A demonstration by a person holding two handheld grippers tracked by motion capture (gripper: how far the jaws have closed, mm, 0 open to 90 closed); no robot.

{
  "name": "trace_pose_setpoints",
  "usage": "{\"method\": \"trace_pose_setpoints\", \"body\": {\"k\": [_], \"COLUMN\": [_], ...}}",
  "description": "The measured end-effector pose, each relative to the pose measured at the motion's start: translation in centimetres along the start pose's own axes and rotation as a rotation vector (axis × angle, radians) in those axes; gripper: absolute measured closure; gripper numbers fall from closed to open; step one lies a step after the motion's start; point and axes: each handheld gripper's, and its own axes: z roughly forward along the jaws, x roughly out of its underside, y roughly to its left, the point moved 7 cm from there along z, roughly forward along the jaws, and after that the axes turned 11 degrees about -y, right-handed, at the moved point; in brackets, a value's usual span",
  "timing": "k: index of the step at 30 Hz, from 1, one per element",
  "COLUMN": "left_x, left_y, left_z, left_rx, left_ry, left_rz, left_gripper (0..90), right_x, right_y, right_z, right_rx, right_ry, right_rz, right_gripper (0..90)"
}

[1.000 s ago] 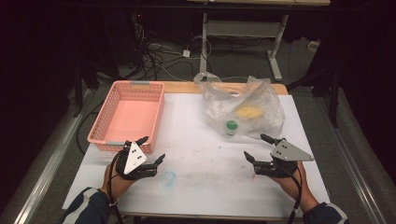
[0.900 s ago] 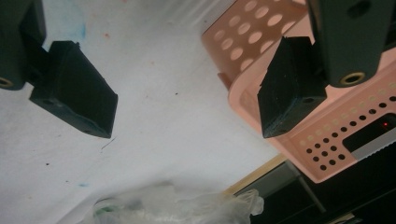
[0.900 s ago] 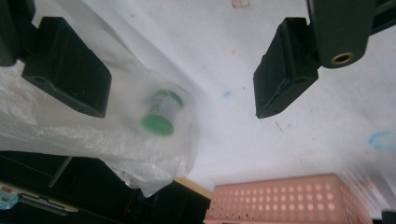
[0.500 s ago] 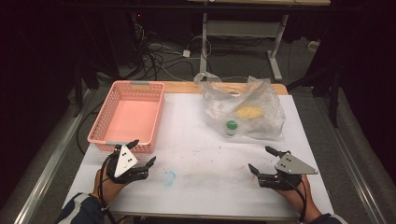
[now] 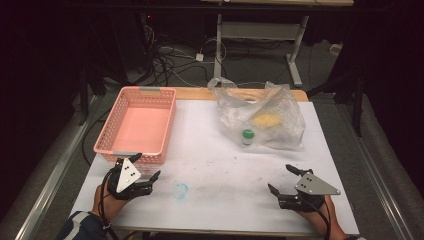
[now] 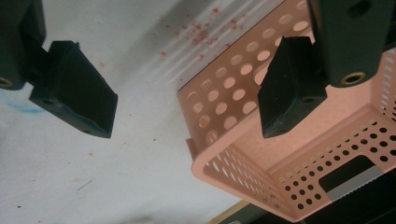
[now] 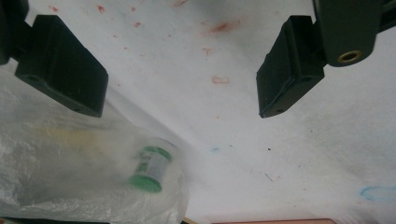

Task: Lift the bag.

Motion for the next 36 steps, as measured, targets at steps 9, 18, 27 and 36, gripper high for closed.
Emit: {"method": "trace_pose_setpoints", "body": {"k": [9, 18, 27, 36], "left_x": [0.02, -0.03, -0.05, 0.04], "left_y": [-0.16, -0.14, -0.18, -0.26], "left_z": [0.06, 0.06, 0.08, 0.4], "left_rx": [0.009, 0.007, 0.008, 0.013], "left_ry": [0.006, 0.006, 0.008, 0.021], "left_rz": [0.006, 0.005, 0.009, 0.008], "left_gripper": [16.8, 16.8, 16.8, 16.7], "right_x": [-0.14, -0.23, -0.26, -0.18], "right_y": [0.12, 0.19, 0.35, 0.25], "right_z": [0.02, 0.01, 0.04, 0.07], "right_rx": [0.006, 0.002, -0.001, -0.001], "right_ry": [0.002, -0.001, 0.002, 0.005], "right_rz": [-0.019, -0.027, -0.033, -0.035], "right_gripper": [17.4, 17.5, 17.7, 17.6]}}
